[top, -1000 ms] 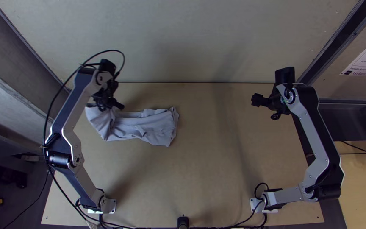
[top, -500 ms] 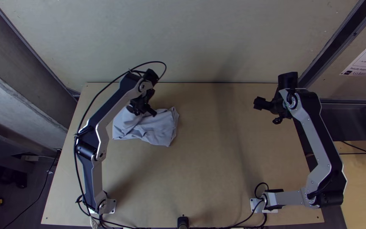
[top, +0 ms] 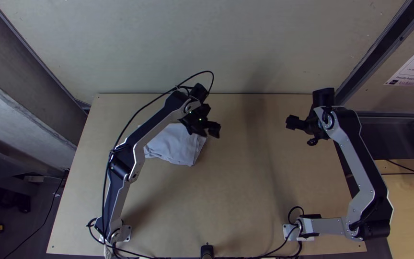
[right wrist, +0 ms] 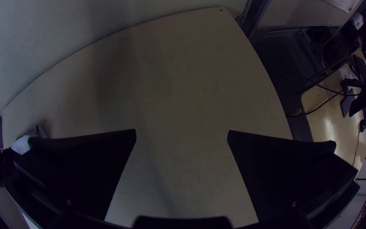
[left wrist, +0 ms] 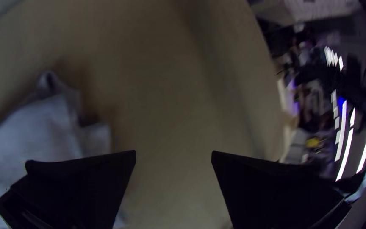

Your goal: Fold the t-shirt

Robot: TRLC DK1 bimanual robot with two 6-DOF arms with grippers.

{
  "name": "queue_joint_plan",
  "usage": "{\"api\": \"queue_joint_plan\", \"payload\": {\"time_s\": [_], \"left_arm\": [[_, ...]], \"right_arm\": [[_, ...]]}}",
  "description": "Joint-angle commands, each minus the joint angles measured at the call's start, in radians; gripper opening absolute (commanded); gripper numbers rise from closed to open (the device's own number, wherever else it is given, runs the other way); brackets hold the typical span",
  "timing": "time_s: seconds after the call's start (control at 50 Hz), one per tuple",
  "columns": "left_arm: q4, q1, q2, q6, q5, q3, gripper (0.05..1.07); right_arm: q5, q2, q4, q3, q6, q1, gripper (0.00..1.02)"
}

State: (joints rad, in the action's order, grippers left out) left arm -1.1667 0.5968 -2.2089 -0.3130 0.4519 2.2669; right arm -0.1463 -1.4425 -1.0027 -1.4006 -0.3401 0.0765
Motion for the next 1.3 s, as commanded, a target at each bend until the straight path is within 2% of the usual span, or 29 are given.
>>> {"api": "queue_joint_plan", "payload": {"time_s": [0.0,0.24,0.34,0.6,0.66,0.74,0.98,1.22,1.28], "left_arm": [[0.052,-0.04,-0.055,-0.176,0.064,0.034,1.03],[0.039,-0.065,-0.041,-0.167,0.06,0.031,1.03],[0.035,-0.069,-0.011,-0.141,0.018,0.014,1.03],[0.03,-0.089,0.156,-0.041,-0.228,-0.021,1.03],[0.025,-0.117,0.207,-0.012,-0.243,-0.04,1.03],[0.025,-0.143,0.281,0.025,-0.332,-0.066,1.03],[0.027,-0.298,0.5,0.135,-0.378,-0.101,1.03],[0.085,-0.511,0.735,0.258,-0.384,-0.195,1.03],[0.124,-0.563,0.805,0.264,-0.366,-0.262,1.03]], "right_arm": [[-0.004,0.047,0.016,0.058,-0.008,0.012,0.99],[-0.006,0.082,0.046,0.103,-0.008,0.016,0.99],[-0.006,0.085,0.053,0.077,0.0,0.019,0.99],[-0.007,0.093,0.072,-0.047,0.119,0.016,0.99],[-0.007,0.105,0.107,-0.064,0.158,0.014,0.99],[-0.007,0.126,0.168,-0.08,0.21,0.012,0.99],[-0.013,0.151,0.24,-0.213,0.342,0.022,0.99],[-0.027,0.223,0.337,-0.298,0.374,0.02,0.99],[-0.05,0.271,0.385,-0.281,0.374,0.02,0.99]]}}
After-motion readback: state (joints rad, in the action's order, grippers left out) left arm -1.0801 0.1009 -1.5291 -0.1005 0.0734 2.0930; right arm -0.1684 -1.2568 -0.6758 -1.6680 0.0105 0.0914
